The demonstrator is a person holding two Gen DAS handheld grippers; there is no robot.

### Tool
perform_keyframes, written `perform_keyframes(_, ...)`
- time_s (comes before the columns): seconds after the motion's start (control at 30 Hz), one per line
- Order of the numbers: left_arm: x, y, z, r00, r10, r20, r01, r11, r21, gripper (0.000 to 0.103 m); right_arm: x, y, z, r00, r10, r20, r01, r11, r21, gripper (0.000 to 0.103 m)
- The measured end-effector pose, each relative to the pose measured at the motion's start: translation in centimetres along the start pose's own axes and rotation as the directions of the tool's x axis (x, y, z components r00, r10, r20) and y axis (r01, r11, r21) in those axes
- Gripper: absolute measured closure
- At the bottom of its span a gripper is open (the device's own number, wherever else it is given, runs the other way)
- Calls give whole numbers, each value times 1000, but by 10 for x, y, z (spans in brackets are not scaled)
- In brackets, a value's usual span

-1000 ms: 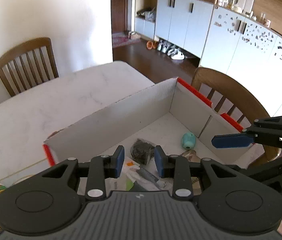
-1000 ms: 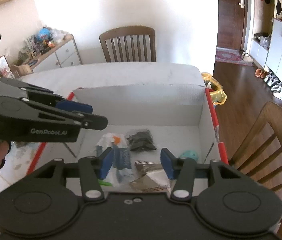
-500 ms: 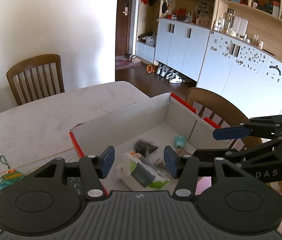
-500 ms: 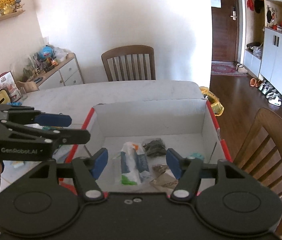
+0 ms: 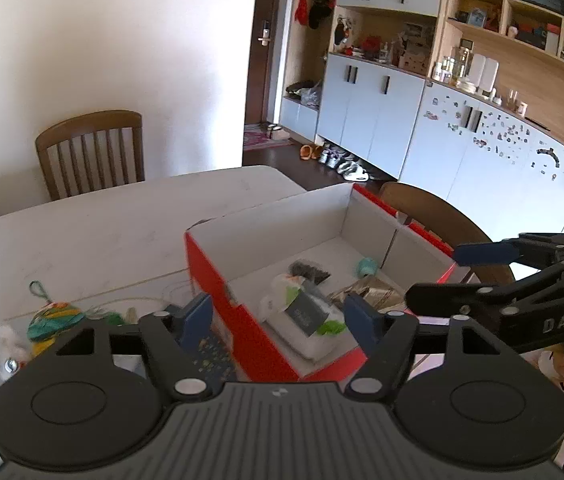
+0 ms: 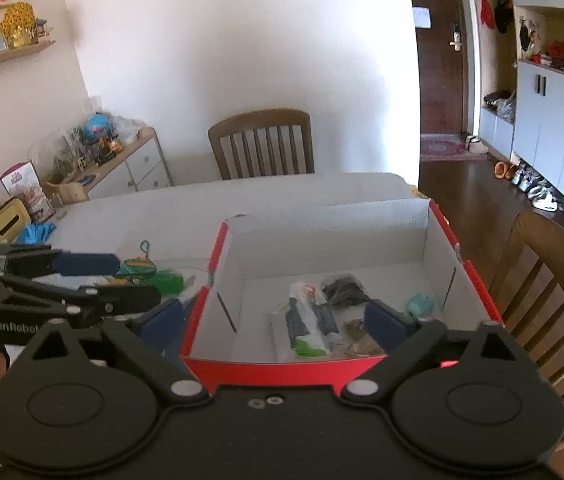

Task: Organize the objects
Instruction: 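Withdraw both grippers from the shoebox back toward the table pile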

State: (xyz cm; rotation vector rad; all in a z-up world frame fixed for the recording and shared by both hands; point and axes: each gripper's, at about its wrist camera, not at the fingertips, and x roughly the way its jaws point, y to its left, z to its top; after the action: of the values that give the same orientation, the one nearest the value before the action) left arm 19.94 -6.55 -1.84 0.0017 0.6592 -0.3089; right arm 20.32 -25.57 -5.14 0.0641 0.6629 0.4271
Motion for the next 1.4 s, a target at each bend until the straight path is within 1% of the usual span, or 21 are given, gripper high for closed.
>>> perform_keyframes(0.13,-11,13,-11,1000,15,1,-15,1000,-12,18,-2,16,-5,1000,12,13,-12,1000,9,2)
perform_keyframes(0.23,-18,22,-21,1000,12,-7,-12,1000,-17,17,-1,26,-6,1000,21,17,-21,1000,21,2)
perform_keyframes(0.37,-27,40,-35,1000,-10,-16,10,999,-31,16,3,43,-8,1000,13,15,-13,1000,15,2)
perform_keyframes(0.4,-29,44,-37,1000,-14,-15,14,999,-35,12,5,47,-8,1000,14,14,-14,1000,14,2)
perform_keyframes(0.43,-32,49,-40,1000,-17,-13,16,999,-42,6,6,51,-9,1000,15,12,-16,1000,14,2)
perform_keyframes(0.5,-37,59,-44,1000,-18,-6,18,998,-58,0,9,59,-9,1000,19,9,-19,1000,12,2)
perform_keyframes(0.7,-47,87,-56,1000,3,9,-2,995,-102,0,18,84,-10,999,34,-6,-34,999,-1,2)
perform_keyframes(1.0,-61,137,-83,996,85,-6,-85,986,-140,0,44,128,-9,998,54,-28,-55,998,-44,3)
perform_keyframes(1.13,-63,160,-96,993,116,-34,-120,980,-160,0,61,145,-7,996,74,-41,-77,996,-52,4)
perform_keyframes(1.23,-62,178,-106,992,113,-55,-121,975,-185,0,77,157,-6,995,83,-61,-87,994,-60,5)
perform_keyframes(1.4,-56,199,-123,985,147,-84,-162,966,-201,0,105,176,-5,991,89,-98,-97,992,-80,9)
